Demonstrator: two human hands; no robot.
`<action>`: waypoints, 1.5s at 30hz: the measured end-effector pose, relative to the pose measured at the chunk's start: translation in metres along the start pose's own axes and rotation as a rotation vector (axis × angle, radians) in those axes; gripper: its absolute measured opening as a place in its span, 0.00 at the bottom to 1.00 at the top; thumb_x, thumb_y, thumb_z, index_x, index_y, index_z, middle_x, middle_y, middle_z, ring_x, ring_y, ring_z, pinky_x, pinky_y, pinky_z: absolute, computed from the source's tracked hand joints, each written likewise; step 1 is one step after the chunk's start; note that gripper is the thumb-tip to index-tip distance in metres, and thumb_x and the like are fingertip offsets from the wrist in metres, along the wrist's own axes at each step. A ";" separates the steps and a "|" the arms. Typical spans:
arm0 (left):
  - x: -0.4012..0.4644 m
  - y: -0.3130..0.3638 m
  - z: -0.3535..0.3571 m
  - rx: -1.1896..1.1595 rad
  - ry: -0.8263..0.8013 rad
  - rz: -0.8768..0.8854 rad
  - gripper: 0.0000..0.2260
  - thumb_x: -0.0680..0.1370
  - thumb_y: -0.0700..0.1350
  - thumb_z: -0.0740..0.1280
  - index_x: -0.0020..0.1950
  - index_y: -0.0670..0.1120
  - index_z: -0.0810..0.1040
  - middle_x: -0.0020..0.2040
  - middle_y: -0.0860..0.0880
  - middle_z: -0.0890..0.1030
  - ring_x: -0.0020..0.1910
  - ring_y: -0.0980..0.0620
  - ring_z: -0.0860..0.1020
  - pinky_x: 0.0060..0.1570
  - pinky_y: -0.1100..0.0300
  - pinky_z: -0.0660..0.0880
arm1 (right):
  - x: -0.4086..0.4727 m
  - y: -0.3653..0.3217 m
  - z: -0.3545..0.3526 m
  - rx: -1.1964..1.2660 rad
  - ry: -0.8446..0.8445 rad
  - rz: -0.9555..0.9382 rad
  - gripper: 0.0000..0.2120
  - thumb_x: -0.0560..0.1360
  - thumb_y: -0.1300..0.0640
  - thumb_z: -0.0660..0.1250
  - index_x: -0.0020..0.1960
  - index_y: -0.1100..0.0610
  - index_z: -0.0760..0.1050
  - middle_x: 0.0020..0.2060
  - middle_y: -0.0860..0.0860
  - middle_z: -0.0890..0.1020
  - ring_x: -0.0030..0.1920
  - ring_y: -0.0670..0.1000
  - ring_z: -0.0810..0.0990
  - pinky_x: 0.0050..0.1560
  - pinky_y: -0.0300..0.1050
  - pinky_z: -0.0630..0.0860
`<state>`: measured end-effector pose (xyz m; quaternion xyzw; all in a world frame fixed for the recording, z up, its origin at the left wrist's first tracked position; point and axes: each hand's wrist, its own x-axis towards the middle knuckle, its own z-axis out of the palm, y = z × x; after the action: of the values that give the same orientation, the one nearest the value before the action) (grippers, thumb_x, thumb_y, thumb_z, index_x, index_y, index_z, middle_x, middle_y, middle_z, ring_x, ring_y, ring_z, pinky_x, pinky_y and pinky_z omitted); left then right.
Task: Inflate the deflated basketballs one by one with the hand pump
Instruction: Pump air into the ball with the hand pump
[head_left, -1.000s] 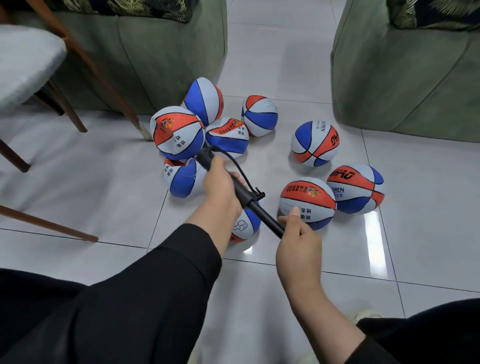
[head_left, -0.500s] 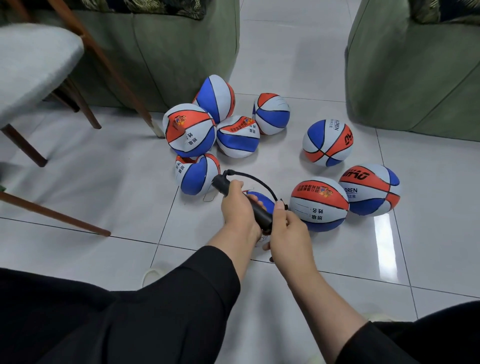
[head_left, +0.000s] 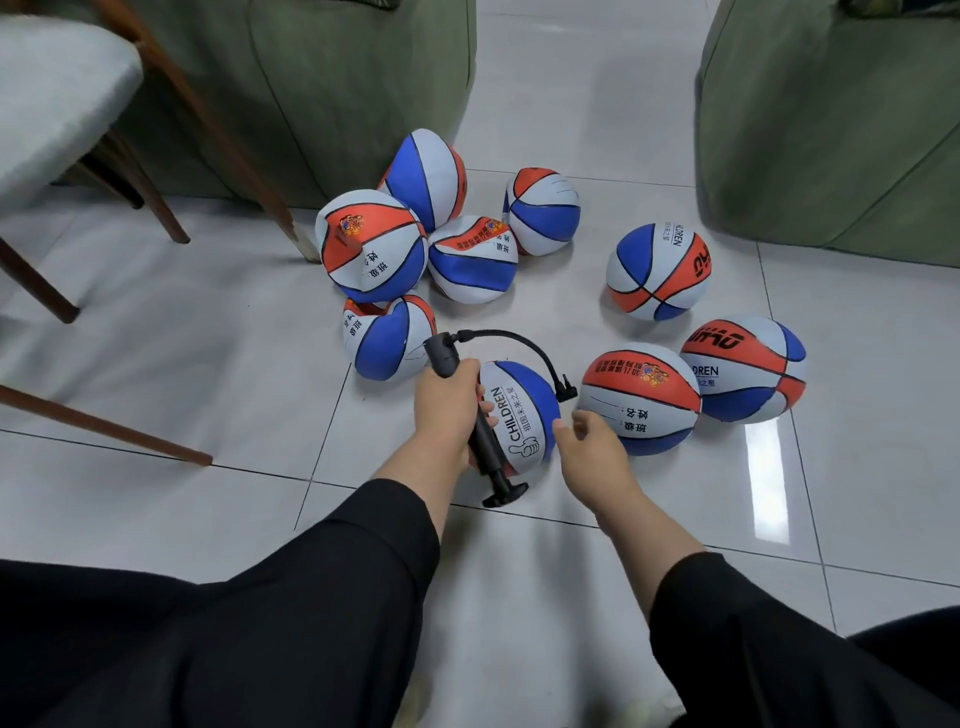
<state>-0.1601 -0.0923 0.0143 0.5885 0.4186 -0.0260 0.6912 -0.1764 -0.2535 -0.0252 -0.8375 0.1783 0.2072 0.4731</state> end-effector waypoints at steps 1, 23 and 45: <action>0.003 -0.003 0.001 0.044 -0.009 0.013 0.04 0.80 0.45 0.67 0.48 0.45 0.76 0.38 0.46 0.78 0.36 0.47 0.79 0.36 0.55 0.83 | 0.006 0.001 -0.001 -0.013 -0.019 0.010 0.25 0.83 0.48 0.62 0.76 0.58 0.67 0.71 0.54 0.75 0.70 0.55 0.73 0.66 0.48 0.69; 0.055 -0.027 0.000 0.300 -0.015 0.103 0.09 0.79 0.49 0.71 0.59 0.53 0.80 0.49 0.53 0.84 0.53 0.49 0.82 0.57 0.55 0.77 | 0.075 -0.010 0.039 0.229 -0.091 0.003 0.19 0.75 0.50 0.75 0.60 0.51 0.70 0.47 0.52 0.78 0.42 0.54 0.83 0.50 0.57 0.83; 0.073 -0.031 -0.013 0.314 -0.117 0.105 0.13 0.78 0.42 0.70 0.61 0.56 0.80 0.52 0.55 0.83 0.48 0.52 0.81 0.44 0.63 0.74 | 0.119 -0.043 0.045 -0.359 -0.391 -0.244 0.20 0.82 0.45 0.65 0.36 0.55 0.69 0.31 0.50 0.72 0.33 0.52 0.69 0.34 0.45 0.64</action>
<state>-0.1365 -0.0577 -0.0541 0.7078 0.3371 -0.0888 0.6144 -0.0617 -0.2058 -0.0767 -0.8673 -0.0580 0.3344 0.3642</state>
